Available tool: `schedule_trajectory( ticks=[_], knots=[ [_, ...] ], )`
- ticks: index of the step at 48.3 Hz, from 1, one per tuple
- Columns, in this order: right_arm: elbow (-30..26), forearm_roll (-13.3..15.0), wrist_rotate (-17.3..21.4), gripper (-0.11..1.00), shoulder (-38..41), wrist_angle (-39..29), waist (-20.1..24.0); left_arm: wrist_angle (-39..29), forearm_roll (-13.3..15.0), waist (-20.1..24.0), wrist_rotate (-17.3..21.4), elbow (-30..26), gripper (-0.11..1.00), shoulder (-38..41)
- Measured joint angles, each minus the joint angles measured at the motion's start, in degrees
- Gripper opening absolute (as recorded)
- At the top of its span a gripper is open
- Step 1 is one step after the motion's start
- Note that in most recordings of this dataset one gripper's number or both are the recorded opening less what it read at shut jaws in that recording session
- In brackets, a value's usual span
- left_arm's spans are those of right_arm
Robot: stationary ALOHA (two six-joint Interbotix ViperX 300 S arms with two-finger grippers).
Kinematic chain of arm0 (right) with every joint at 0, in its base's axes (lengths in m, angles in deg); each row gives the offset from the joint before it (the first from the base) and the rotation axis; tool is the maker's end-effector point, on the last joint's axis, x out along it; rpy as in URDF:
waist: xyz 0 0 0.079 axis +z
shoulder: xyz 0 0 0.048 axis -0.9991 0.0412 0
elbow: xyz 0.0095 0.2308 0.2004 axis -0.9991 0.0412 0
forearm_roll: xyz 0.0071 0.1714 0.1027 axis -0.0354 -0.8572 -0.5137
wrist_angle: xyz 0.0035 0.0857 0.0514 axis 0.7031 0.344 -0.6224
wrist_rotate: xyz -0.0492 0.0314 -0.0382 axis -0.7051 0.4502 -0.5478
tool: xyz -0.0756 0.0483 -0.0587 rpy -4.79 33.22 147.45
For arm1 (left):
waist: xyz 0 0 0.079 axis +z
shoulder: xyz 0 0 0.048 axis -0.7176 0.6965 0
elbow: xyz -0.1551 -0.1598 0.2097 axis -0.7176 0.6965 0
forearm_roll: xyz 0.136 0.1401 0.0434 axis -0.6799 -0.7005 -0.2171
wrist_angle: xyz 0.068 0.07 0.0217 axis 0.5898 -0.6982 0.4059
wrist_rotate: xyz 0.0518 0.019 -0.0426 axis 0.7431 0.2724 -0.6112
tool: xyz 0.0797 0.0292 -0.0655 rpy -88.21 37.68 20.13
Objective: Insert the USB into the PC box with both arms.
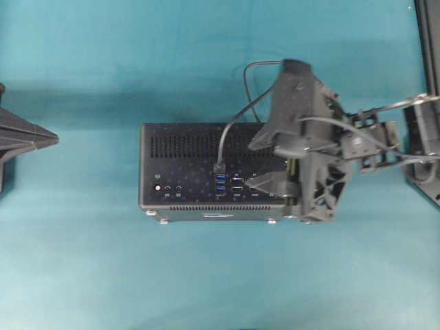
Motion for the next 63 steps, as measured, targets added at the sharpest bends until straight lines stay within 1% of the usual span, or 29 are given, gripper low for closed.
schedule_trajectory(
  ticks=[6,20,25,33,63],
  knots=[
    [1.49,0.00,0.09,0.75,-2.55,0.44,0.26,-0.88,0.00,0.00,-0.26,0.00,0.00,-0.09],
    [5.89,0.00,0.09,0.74,-8.35,4.66,0.70,-1.93,0.00,0.00,-0.53,0.09,0.00,-0.35],
    [7.29,0.00,0.09,0.74,-10.20,5.98,0.79,-1.93,0.00,0.00,-1.58,0.44,0.00,-0.62],
    [8.88,0.00,0.09,0.74,-12.39,6.33,0.88,-2.02,0.00,0.00,-3.16,0.53,0.00,-1.14],
    [14.59,0.09,0.09,0.74,-21.53,6.42,1.14,-2.99,0.00,0.00,-4.22,0.44,0.00,-2.29]
  ],
)
